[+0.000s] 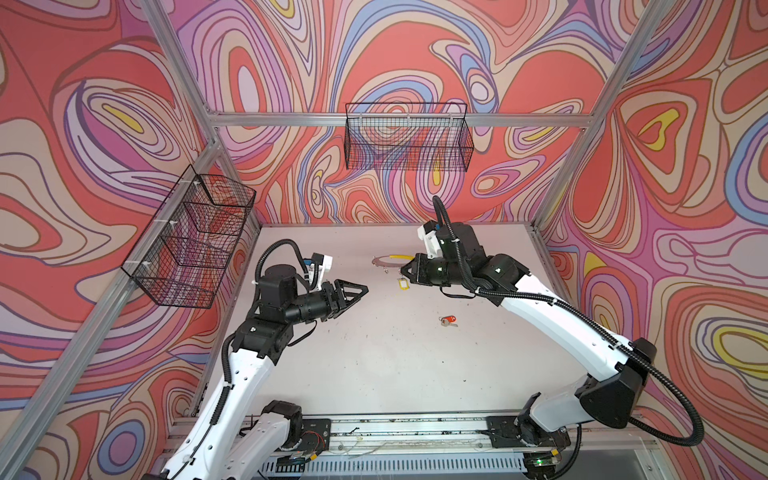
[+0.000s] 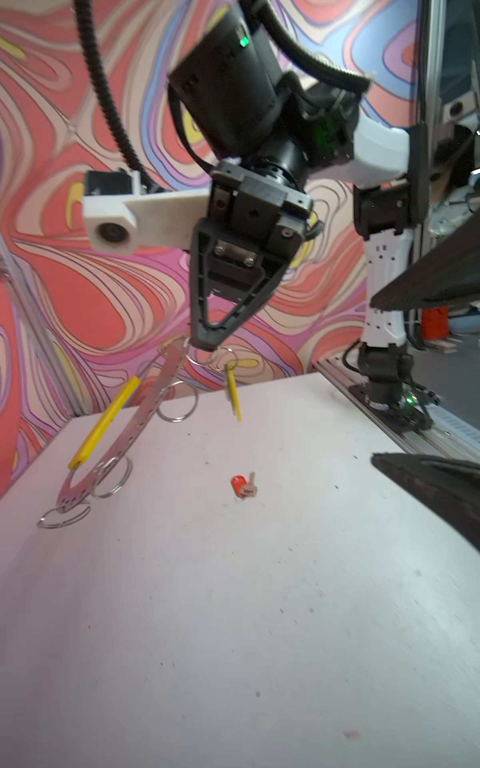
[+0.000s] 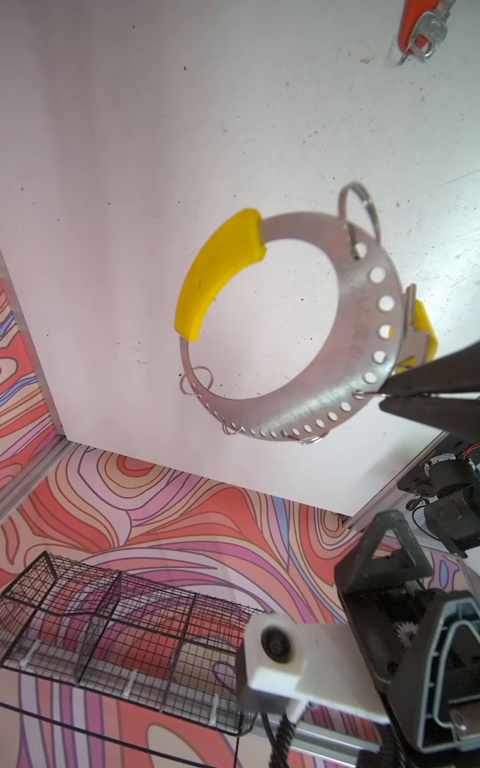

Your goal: Put the keys on the keyring

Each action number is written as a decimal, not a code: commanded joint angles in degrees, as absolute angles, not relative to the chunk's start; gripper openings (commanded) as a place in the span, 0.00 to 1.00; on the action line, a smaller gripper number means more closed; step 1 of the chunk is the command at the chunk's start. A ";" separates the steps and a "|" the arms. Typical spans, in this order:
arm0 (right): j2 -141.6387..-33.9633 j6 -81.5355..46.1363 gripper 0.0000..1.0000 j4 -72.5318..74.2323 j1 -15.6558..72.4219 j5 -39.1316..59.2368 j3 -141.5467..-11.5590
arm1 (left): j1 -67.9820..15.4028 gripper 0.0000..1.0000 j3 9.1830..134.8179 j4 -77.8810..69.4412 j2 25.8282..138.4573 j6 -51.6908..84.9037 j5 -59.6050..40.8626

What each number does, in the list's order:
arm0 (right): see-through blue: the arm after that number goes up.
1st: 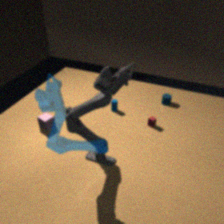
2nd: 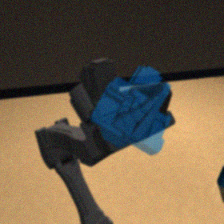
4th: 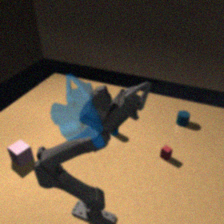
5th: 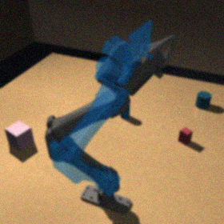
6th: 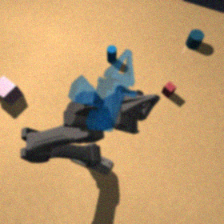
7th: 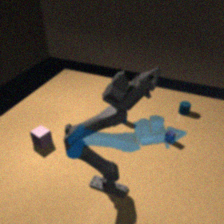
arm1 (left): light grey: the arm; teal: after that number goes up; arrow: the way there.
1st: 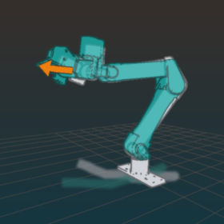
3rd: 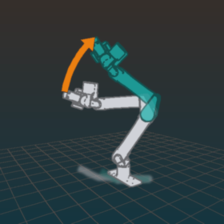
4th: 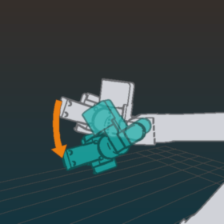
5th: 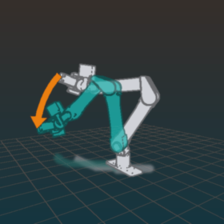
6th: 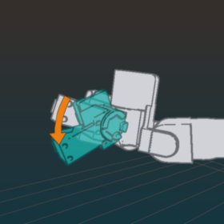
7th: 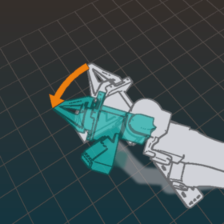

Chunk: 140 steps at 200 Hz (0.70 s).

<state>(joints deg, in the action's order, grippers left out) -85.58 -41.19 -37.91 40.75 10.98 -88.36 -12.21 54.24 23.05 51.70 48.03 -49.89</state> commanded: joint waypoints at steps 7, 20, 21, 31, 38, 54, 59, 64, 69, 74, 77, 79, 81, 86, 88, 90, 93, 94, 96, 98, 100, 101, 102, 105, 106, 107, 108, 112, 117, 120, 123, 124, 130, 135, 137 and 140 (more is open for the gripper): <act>-85.61 -47.77 0.00 -35.65 39.48 10.86 -87.89 | -13.93 0.54 61.26 42.25 51.84 32.71 -48.11; -85.89 -49.17 0.00 -35.11 39.30 11.07 -88.33 | -18.36 0.54 61.89 41.13 52.20 31.46 -44.91; -85.92 -49.28 0.00 -35.14 39.34 11.03 -88.42 | -18.81 0.54 61.97 41.05 52.29 31.33 -44.51; -85.93 -50.64 0.00 -34.59 39.29 11.39 -88.58 | -23.64 0.54 62.79 40.42 53.45 29.96 -40.08; -85.78 -51.66 0.00 -34.08 39.29 11.85 -88.51 | -26.88 0.52 62.95 39.44 54.25 29.06 -36.42; -86.12 -52.64 0.00 -34.28 39.29 13.38 -89.66 | -32.47 0.49 61.25 34.23 55.51 27.37 -28.28; -86.01 -52.70 0.00 -34.99 39.29 13.73 -90.19 | -33.56 0.48 60.47 31.85 55.67 26.98 -26.67; -85.98 -52.79 0.00 -35.22 39.29 14.00 -90.19 | -34.38 0.47 59.67 29.34 56.01 26.31 -25.72; -85.66 -53.18 0.00 -35.25 39.34 14.52 -89.97 | -35.11 0.47 58.92 26.73 56.06 25.59 -24.93; -85.49 -53.41 0.00 -35.12 39.30 15.09 -89.71 | -35.67 0.47 58.14 24.25 56.34 24.97 -23.81; -85.25 -53.65 0.00 -35.19 39.29 15.51 -89.56 | -35.88 0.47 57.77 23.00 56.48 24.53 -23.07; -85.21 -53.59 0.00 -35.26 39.29 15.58 -89.56 | -36.00 0.47 57.55 22.12 56.55 24.30 -22.71; -85.11 -53.54 0.00 -35.40 39.35 15.74 -89.56 | -36.09 0.47 57.28 21.31 56.68 24.01 -22.46; -84.90 -53.47 0.00 -35.89 39.33 15.99 -89.53 | -36.12 0.48 56.74 19.35 56.98 23.33 -21.86; -84.76 -53.46 0.00 -36.06 39.34 16.26 -89.51 | -36.12 0.48 56.46 18.64 57.11 23.06 -21.64; -84.70 -53.41 0.00 -36.05 39.31 16.35 -89.49 | -36.12 0.48 56.26 17.80 57.34 22.79 -21.45; -84.54 -53.43 0.00 -36.23 39.36 16.68 -89.35 | -36.12 0.48 55.99 16.83 57.53 22.43 -20.91; -84.44 -53.44 0.00 -36.33 39.35 16.80 -89.29 | -36.12 0.48 55.94 16.50 57.59 22.33 -20.69; -84.41 -53.44 0.00 -36.40 39.32 16.93 -89.25 | -36.12 0.48 55.84 16.03 57.75 22.08 -20.33; -84.27 -53.42 0.00 -36.46 39.29 17.13 -89.18 | -36.12 0.48 55.82 15.65 57.92 21.82 -20.00; -84.17 -53.43 0.00 -36.47 39.29 17.27 -89.11 | -36.12 0.48 55.75 15.52 58.12 21.58 -19.72; -84.02 -53.39 0.00 -36.54 39.29 17.41 -89.08 | -36.12 0.48 55.73 15.49 58.15 21.47 -19.62; -84.02 -53.39 0.00 -36.54 39.29 17.41 -89.08 | -36.12 0.48 55.68 15.44 58.26 21.33 -19.56; -83.86 -53.29 0.00 -36.63 39.30 17.55 -88.99 | -36.12 0.48 55.58 13.60 58.56 20.83 -19.44; -83.72 -53.25 0.00 -36.69 39.38 17.66 -88.91 | -36.12 0.48 55.52 13.21 58.63 20.65 -19.43; -83.65 -53.25 0.00 -36.71 39.38 17.71 -88.89 | -36.12 0.48 55.49 12.89 58.67 20.48 -19.43; -83.65 -53.25 0.00 -36.71 39.38 17.71 -88.89 | -36.12 0.48 55.43 12.60 58.74 20.30 -19.43; -83.39 -53.18 0.00 -36.80 39.32 18.06 -88.70 | -36.12 0.49 55.25 11.47 59.01 19.79 -19.58; -83.19 -53.17 0.00 -36.85 39.39 18.25 -88.61 | -36.12 0.49 55.05 10.11 59.42 19.46 -19.65; -83.03 -53.17 0.00 -36.83 39.35 18.40 -88.47 | -36.12 0.49 55.02 9.47 59.70 19.31 -19.69; -82.87 -53.24 0.00 -36.76 39.32 18.49 -88.29 | -36.12 0.49 55.14 8.93 60.04 19.07 -19.95; -82.74 -53.25 0.00 -36.75 39.30 18.48 -88.27 | -36.12 0.49 55.21 8.86 60.26 19.03 -20.04; -82.33 -53.39 0.00 -36.29 39.32 18.74 -87.88 | -36.12 0.48 55.92 8.66 61.26 18.59 -20.49; -82.06 -53.44 0.00 -35.94 39.29 19.08 -87.57 | -36.12 0.48 56.63 8.85 62.20 18.40 -20.73; -82.08 -53.44 0.00 -35.88 39.29 19.25 -87.50 | -36.12 0.47 56.89 8.94 62.53 18.38 -20.81; -82.02 -53.44 0.00 -35.86 39.29 19.44 -87.46 | -36.12 0.46 57.20 8.96 62.96 18.33 -20.83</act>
<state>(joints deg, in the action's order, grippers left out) -85.03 -52.23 -36.69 39.35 17.15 -88.12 -35.97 55.59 15.84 60.34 22.39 -22.41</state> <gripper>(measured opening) 0.051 0.484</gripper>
